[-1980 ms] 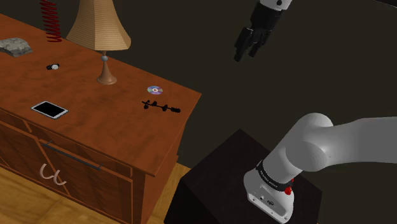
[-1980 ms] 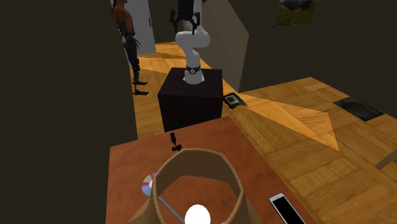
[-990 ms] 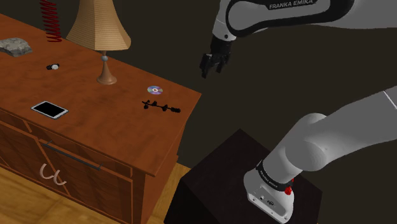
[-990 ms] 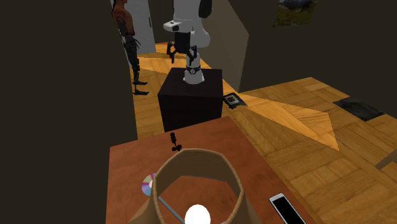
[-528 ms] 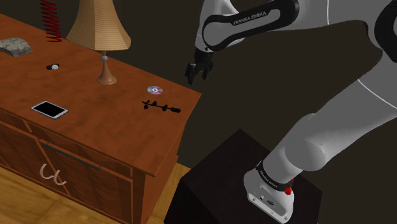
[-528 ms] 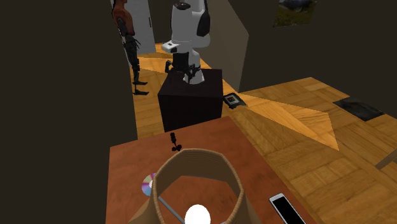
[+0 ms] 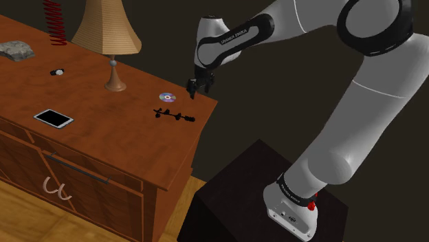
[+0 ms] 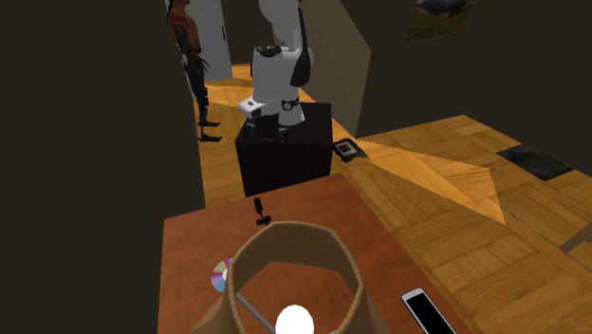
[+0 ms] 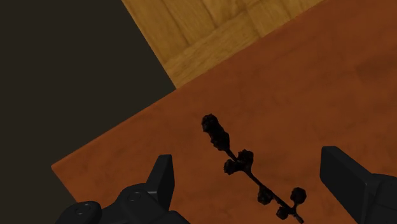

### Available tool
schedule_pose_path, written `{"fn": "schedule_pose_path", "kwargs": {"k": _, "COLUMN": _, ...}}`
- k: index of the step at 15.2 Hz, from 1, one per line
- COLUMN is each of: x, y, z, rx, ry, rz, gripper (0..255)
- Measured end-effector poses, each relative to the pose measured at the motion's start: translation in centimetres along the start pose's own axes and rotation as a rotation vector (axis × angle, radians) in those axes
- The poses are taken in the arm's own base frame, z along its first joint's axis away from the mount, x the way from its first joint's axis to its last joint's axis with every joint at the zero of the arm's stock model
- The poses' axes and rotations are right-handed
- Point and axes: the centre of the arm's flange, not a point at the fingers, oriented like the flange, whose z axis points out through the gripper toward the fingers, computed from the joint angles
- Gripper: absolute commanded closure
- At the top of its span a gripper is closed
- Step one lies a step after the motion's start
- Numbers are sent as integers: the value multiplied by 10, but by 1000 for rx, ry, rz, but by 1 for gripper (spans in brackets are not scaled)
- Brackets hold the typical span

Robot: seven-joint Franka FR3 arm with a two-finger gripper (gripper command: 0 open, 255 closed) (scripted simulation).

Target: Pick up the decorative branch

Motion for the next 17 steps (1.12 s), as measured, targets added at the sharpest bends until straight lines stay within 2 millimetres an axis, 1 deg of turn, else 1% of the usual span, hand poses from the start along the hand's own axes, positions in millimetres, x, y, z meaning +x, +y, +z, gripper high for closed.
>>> {"fn": "schedule_pose_path", "kwargs": {"k": 2, "x": 16, "y": 1, "z": 21, "rx": -1, "ry": -6, "rz": -4, "gripper": 0}}
{"fn": "schedule_pose_path", "kwargs": {"k": 3, "x": 24, "y": -3, "z": 34, "rx": -1, "ry": -9, "rz": -5, "gripper": 0}}
{"fn": "schedule_pose_path", "kwargs": {"k": 8, "x": 65, "y": -5, "z": 84, "rx": -2, "ry": -24, "rz": -14, "gripper": 0}}
{"fn": "schedule_pose_path", "kwargs": {"k": 11, "x": 88, "y": -11, "z": 115, "rx": -3, "ry": -33, "rz": -18, "gripper": 0}}
{"fn": "schedule_pose_path", "kwargs": {"k": 12, "x": 95, "y": -12, "z": 129, "rx": -3, "ry": -36, "rz": -20, "gripper": 0}}
{"fn": "schedule_pose_path", "kwargs": {"k": 13, "x": 107, "y": -11, "z": 139, "rx": -3, "ry": -40, "rz": -22, "gripper": 0}}
{"fn": "schedule_pose_path", "kwargs": {"k": 17, "x": 136, "y": -16, "z": 182, "rx": -4, "ry": -52, "rz": -29, "gripper": 0}}
